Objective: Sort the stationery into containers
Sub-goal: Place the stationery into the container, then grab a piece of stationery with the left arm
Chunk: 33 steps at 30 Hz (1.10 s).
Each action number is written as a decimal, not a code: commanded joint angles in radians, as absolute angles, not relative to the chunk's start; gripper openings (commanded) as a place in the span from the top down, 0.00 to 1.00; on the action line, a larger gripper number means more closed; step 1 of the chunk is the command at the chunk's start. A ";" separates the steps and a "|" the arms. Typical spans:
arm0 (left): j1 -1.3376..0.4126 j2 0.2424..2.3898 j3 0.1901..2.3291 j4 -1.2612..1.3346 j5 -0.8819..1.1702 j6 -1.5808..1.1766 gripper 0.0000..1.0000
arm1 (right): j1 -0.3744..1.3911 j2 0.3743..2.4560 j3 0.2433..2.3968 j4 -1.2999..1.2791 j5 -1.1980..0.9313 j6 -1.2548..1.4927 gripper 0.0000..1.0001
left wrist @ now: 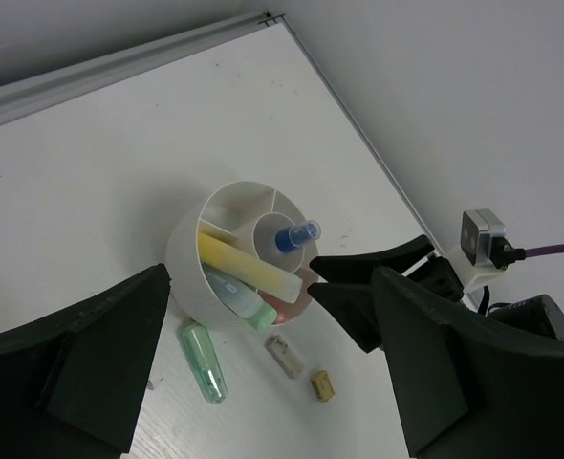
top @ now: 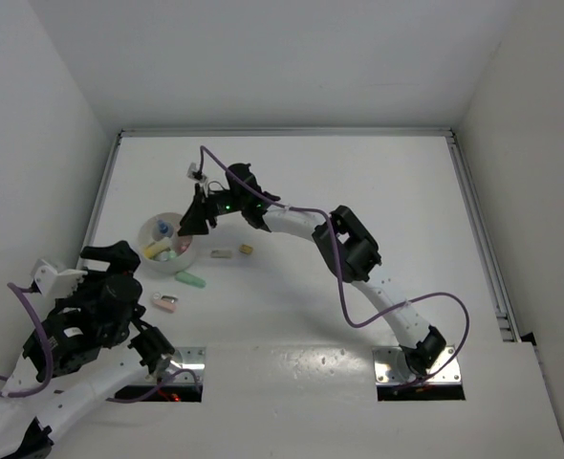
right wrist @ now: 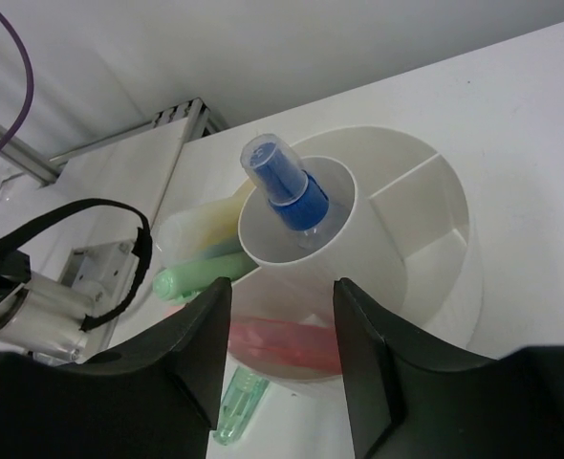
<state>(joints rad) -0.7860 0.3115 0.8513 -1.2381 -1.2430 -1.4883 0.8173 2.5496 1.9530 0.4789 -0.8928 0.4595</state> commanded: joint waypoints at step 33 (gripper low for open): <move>-0.776 0.854 0.529 -0.819 -0.597 -1.927 0.44 | 0.589 1.855 1.445 -0.264 -0.310 -0.082 0.94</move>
